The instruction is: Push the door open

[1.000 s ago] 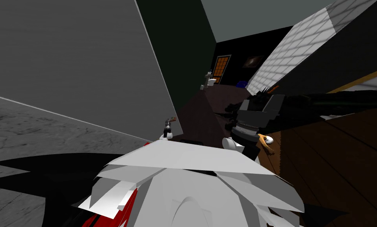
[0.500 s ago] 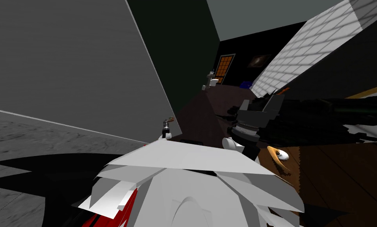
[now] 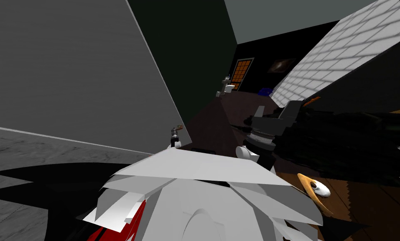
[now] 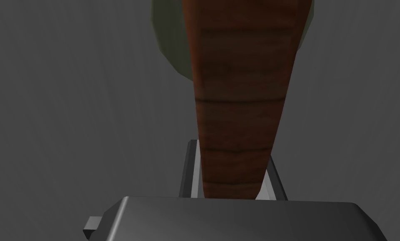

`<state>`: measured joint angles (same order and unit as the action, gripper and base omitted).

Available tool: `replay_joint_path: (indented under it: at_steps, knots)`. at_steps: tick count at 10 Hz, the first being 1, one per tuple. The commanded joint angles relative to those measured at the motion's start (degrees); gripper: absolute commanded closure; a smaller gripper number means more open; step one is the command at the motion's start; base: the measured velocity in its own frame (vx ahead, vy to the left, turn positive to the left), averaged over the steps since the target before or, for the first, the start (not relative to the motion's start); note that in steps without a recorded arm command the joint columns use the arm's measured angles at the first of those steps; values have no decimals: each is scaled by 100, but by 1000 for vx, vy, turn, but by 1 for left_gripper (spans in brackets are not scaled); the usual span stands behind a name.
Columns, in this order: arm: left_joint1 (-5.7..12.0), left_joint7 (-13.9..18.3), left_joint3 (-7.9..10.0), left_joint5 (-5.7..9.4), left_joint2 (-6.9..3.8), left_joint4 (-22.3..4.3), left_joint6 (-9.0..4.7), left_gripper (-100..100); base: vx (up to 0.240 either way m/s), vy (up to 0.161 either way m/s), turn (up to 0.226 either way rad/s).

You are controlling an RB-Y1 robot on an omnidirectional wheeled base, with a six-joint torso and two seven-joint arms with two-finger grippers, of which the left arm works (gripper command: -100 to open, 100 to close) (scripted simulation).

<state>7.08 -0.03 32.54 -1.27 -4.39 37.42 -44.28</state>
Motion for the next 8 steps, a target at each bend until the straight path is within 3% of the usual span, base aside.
replay_joint_path:
  at_steps: [1, 5, 8]
  knots:
    - [60, -31, 74, 44, 9, -37, -55, 100, 179, -35, 53]
    - [50, -76, 208, 116, 63, -35, -55, 100, 169, -30, 46]
    - [-29, -118, 407, 200, -42, -17, -48, 100, 118, 16, 45]
